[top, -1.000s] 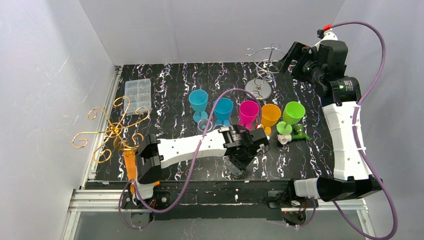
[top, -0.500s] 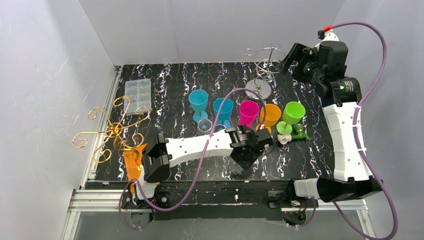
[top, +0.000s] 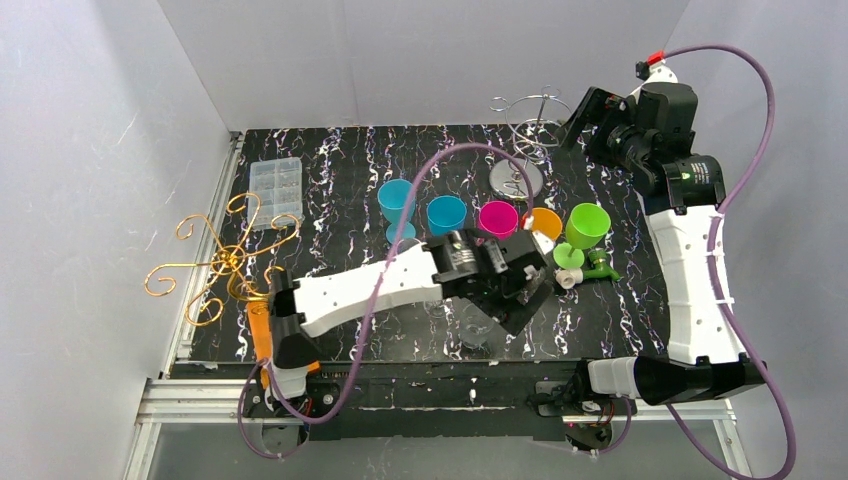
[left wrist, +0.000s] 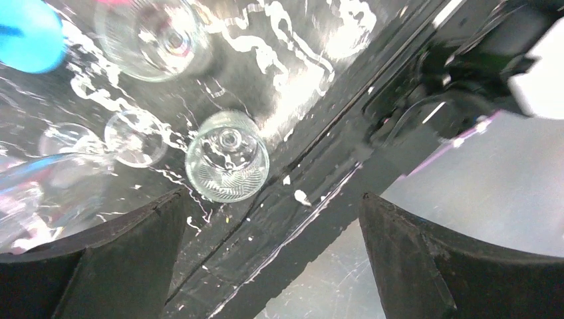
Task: Take the wine glass off the wine glass rack
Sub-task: Reset both arms
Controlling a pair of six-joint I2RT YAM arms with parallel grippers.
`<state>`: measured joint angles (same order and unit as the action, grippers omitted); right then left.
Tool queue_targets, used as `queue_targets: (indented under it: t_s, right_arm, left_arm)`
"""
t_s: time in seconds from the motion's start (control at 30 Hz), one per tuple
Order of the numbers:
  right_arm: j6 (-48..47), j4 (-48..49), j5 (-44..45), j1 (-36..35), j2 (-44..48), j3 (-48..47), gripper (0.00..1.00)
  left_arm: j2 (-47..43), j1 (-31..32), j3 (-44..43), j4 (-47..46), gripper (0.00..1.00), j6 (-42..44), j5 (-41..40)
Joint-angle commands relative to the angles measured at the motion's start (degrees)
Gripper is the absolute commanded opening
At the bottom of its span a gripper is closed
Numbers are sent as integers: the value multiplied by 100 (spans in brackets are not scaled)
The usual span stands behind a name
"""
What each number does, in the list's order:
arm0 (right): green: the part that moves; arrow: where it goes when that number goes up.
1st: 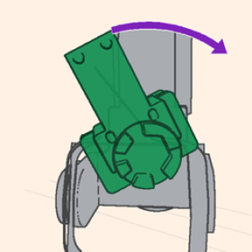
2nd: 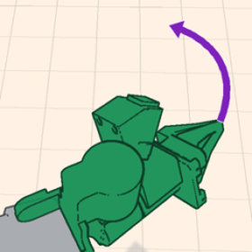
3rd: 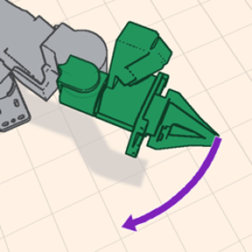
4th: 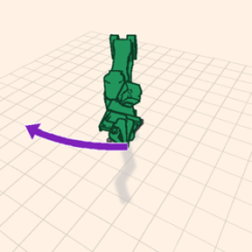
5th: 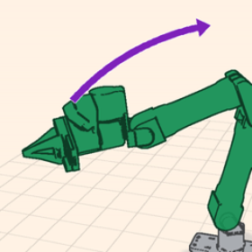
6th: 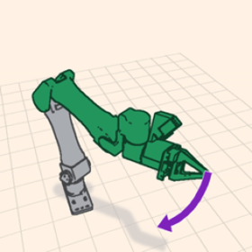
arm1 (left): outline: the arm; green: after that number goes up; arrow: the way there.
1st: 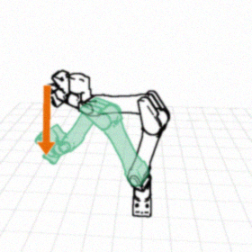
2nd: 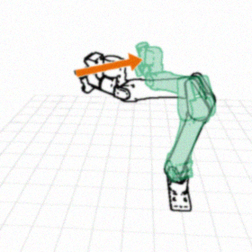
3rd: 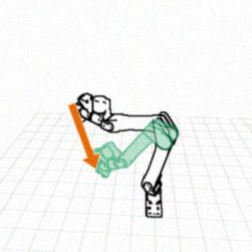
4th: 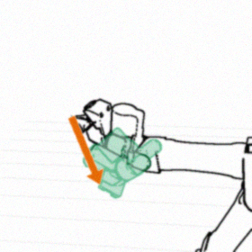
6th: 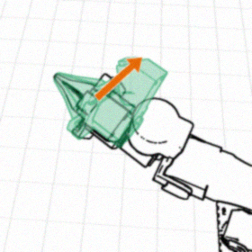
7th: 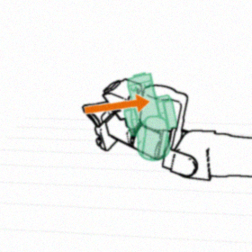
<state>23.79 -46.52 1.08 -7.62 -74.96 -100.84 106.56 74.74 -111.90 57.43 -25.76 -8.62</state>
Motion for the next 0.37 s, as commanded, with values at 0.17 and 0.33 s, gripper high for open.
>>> queue_targets:
  t_s: [0.17,0.33]
  right_arm:
    - [-6,82,-57,-3,148,-484,98]
    - [-6,56,-64,-3,157,-536,98]
  left_arm:
    - [-1412,-65,-1475,537,98,-346,-2786]
    - [-1487,-209,-1617,571,98,-55,-3090]
